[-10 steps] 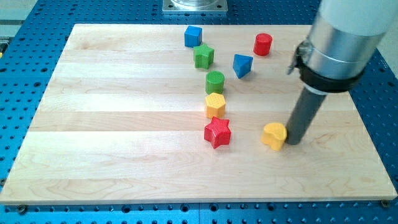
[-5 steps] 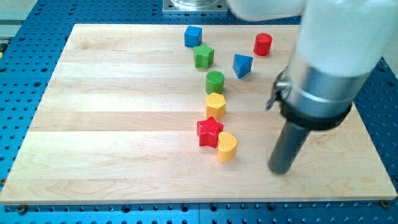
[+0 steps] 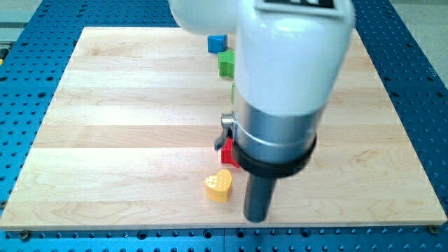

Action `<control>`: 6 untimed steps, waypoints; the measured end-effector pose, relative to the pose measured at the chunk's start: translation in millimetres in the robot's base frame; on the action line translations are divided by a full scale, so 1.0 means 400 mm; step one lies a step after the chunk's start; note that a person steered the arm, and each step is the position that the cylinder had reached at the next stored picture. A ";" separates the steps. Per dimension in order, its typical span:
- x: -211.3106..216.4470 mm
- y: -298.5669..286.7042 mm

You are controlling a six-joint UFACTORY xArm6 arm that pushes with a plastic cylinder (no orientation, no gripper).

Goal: Place the heart below the red star

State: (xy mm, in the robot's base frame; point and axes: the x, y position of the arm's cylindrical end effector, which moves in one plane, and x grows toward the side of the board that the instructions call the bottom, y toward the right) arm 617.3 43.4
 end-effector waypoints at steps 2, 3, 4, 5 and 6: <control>-0.019 -0.221; -0.040 -0.205; -0.073 -0.169; -0.073 -0.155; -0.073 -0.136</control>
